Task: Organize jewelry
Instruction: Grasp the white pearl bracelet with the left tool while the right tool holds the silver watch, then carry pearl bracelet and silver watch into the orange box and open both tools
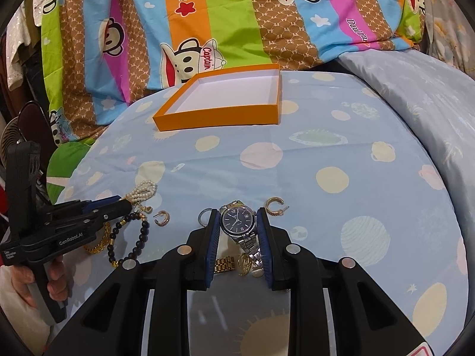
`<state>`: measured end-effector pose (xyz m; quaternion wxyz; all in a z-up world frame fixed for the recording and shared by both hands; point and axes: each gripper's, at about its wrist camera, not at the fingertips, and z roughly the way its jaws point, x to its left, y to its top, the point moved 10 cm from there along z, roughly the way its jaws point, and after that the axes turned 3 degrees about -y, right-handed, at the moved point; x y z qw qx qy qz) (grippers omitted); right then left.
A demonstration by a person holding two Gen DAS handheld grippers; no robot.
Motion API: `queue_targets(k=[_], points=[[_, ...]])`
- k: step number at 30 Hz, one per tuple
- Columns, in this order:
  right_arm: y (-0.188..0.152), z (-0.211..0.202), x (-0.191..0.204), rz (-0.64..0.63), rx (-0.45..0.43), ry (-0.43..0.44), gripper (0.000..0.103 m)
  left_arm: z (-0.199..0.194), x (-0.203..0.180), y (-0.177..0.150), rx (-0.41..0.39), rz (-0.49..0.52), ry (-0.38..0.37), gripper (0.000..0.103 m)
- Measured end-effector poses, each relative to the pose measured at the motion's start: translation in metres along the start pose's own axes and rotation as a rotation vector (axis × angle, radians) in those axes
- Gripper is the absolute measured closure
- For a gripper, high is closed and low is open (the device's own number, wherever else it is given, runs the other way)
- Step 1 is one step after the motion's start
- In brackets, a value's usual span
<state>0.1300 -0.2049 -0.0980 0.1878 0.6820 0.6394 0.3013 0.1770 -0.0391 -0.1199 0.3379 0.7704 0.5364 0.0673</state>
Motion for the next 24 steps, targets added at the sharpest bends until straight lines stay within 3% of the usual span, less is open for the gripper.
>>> queue_targets(k=[5, 9, 17, 24], points=[[0.005, -0.008, 0.001, 0.002, -0.024, 0.002, 0.079, -0.007, -0.008, 0.003, -0.016, -0.012, -0.002, 0.082], [0.02, -0.021, 0.0, 0.008, -0.067, 0.003, 0.079, -0.026, -0.015, 0.02, -0.066, -0.015, -0.011, 0.093], [0.06, -0.044, 0.001, 0.01, -0.156, 0.025, 0.079, -0.066, -0.029, 0.074, -0.184, 0.013, -0.039, 0.093], [0.11, -0.042, 0.001, 0.01, -0.202, 0.06, 0.079, -0.066, -0.028, 0.129, -0.247, 0.038, -0.008, 0.093]])
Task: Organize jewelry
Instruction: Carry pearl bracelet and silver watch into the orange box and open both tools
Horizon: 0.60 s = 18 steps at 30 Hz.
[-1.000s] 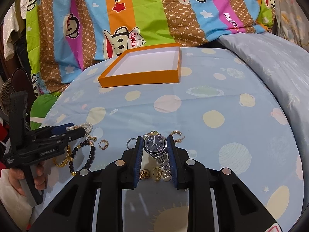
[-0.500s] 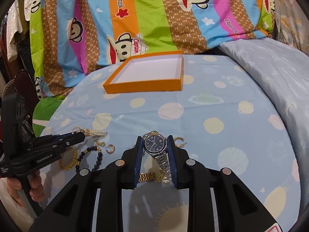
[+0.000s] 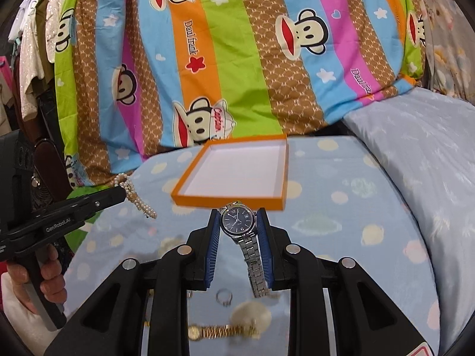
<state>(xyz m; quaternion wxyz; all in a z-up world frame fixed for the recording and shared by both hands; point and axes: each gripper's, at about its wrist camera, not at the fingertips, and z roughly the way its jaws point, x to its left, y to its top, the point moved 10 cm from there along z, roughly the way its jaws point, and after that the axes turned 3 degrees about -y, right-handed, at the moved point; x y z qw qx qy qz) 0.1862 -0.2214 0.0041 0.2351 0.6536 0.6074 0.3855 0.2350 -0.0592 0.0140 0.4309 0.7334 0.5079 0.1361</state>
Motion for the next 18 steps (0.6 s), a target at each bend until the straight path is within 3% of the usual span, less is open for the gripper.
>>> queue_targets(k=[9, 18], points=[[0.074, 0.082, -0.004, 0.025, 0.037, 0.035, 0.079, 0.071, 0.013, 0.077, -0.02, 0.039, 0.028, 0.093], [0.078, 0.194, -0.028, 0.122, 0.191, 0.034, 0.079, 0.174, 0.047, 0.083, 0.1, 0.023, 0.072, 0.093]])
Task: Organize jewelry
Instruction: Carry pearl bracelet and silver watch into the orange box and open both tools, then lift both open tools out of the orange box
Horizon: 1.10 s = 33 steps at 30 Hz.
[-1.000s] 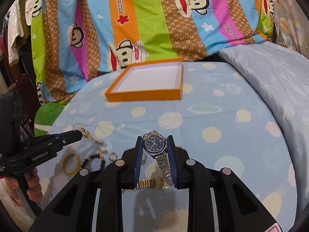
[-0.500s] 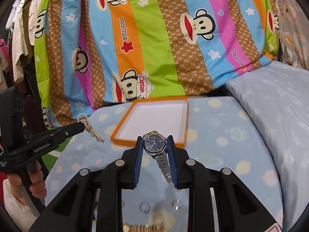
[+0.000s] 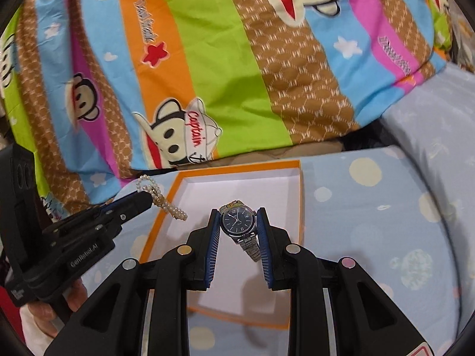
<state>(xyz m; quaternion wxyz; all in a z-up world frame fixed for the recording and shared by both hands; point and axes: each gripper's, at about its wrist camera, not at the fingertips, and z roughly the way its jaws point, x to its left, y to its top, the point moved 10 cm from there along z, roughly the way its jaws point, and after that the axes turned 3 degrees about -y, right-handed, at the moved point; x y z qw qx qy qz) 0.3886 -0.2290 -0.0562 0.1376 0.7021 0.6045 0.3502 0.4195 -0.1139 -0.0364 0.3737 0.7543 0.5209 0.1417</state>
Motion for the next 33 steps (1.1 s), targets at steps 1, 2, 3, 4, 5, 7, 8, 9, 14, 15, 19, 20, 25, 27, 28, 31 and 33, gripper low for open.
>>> queue_targets(k=[1, 2, 3, 4, 5, 7, 8, 9, 14, 15, 19, 20, 25, 27, 28, 31, 33], points=[[0.002, 0.011, -0.003, 0.006, 0.01, -0.011, 0.079, 0.007, 0.003, 0.0, 0.01, -0.002, 0.006, 0.093], [0.004, 0.019, -0.006, 0.01, 0.021, -0.017, 0.079, 0.015, 0.006, -0.001, 0.019, -0.006, 0.013, 0.093], [0.006, 0.027, -0.008, 0.012, 0.031, -0.02, 0.079, 0.025, 0.01, 0.001, 0.029, -0.009, 0.019, 0.093], [0.008, 0.035, -0.01, 0.013, 0.042, -0.022, 0.079, 0.031, 0.013, 0.001, 0.036, -0.011, 0.029, 0.093], [0.01, 0.042, -0.012, 0.012, 0.05, -0.026, 0.079, 0.038, 0.016, 0.0, 0.046, -0.009, 0.039, 0.093], [0.015, 0.053, -0.014, 0.014, 0.052, -0.029, 0.078, 0.045, 0.021, 0.001, 0.051, -0.013, 0.058, 0.093], [0.018, 0.056, -0.015, 0.014, 0.046, -0.026, 0.078, 0.048, 0.024, 0.001, 0.052, -0.015, 0.063, 0.091], [0.021, 0.056, -0.016, 0.013, 0.032, -0.026, 0.077, 0.052, 0.027, 0.002, 0.052, -0.021, 0.073, 0.091], [0.039, 0.041, -0.015, 0.007, -0.048, -0.031, 0.064, 0.043, 0.038, 0.014, -0.021, -0.043, 0.117, 0.047], [0.041, 0.035, -0.014, 0.007, -0.063, -0.029, 0.064, 0.04, 0.037, 0.018, -0.037, -0.046, 0.114, 0.047], [0.036, -0.008, -0.009, 0.003, -0.131, -0.002, 0.062, 0.002, 0.037, 0.029, -0.108, -0.058, 0.112, 0.047], [0.031, -0.021, -0.007, 0.002, -0.146, 0.005, 0.058, -0.009, 0.036, 0.029, -0.122, -0.058, 0.112, 0.046], [-0.009, -0.08, -0.001, -0.025, -0.185, 0.015, 0.056, -0.077, 0.025, 0.005, -0.156, -0.034, 0.129, 0.035], [-0.033, -0.102, -0.001, -0.034, -0.189, 0.011, 0.056, -0.097, 0.02, -0.014, -0.155, -0.026, 0.124, 0.034], [-0.045, -0.113, -0.002, -0.039, -0.191, 0.004, 0.056, -0.106, 0.017, -0.027, -0.145, -0.024, 0.12, 0.034], [-0.086, -0.139, -0.006, -0.054, -0.187, -0.027, 0.056, -0.128, 0.011, -0.07, -0.106, -0.027, 0.11, 0.034], [-0.116, -0.152, -0.011, -0.056, -0.172, -0.046, 0.056, -0.142, 0.011, -0.102, -0.081, -0.045, 0.112, 0.034]])
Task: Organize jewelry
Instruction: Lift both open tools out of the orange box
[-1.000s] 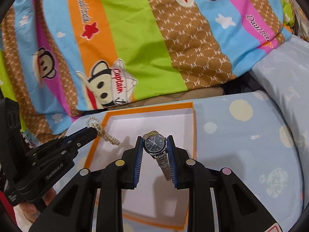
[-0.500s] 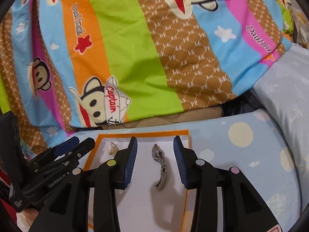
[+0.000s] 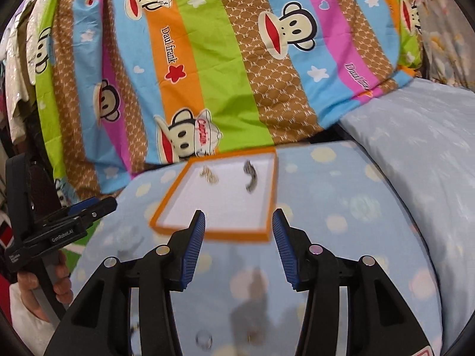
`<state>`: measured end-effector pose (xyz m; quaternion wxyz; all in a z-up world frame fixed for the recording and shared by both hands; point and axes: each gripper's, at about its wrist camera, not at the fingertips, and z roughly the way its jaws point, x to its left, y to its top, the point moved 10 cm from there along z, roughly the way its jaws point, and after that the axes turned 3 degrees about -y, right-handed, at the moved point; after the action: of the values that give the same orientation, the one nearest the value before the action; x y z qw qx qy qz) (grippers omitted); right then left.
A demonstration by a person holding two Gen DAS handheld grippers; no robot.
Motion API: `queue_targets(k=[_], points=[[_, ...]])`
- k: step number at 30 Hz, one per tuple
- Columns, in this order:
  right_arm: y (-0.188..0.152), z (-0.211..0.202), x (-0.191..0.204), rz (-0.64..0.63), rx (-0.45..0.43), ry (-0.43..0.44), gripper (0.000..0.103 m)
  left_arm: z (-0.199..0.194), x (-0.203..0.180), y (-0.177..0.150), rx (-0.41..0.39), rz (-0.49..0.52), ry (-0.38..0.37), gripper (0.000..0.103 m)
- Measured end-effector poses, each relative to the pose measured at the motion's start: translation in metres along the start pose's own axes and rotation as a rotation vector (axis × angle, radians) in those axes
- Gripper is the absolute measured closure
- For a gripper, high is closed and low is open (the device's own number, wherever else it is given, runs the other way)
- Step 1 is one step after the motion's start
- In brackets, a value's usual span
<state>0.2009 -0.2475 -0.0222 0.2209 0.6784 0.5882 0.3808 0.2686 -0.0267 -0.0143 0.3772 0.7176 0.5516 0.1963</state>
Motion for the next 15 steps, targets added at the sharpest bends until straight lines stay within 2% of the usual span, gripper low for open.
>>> queue_targets(k=[5, 8, 12, 15], points=[[-0.064, -0.028, -0.004, 0.0, 0.07, -0.017, 0.056, -0.027, 0.009, -0.066, 0.061, -0.053, 0.015, 0.032], [-0.091, -0.043, 0.0, -0.038, 0.083, -0.027, 0.056, -0.041, 0.012, -0.1, 0.098, -0.083, 0.006, 0.032], [-0.115, -0.056, 0.02, -0.151, 0.081, -0.004, 0.056, -0.059, 0.013, -0.134, 0.123, -0.113, -0.006, 0.029], [-0.127, -0.056, 0.041, -0.28, 0.092, 0.055, 0.056, -0.068, 0.013, -0.155, 0.146, -0.128, -0.006, 0.027]])
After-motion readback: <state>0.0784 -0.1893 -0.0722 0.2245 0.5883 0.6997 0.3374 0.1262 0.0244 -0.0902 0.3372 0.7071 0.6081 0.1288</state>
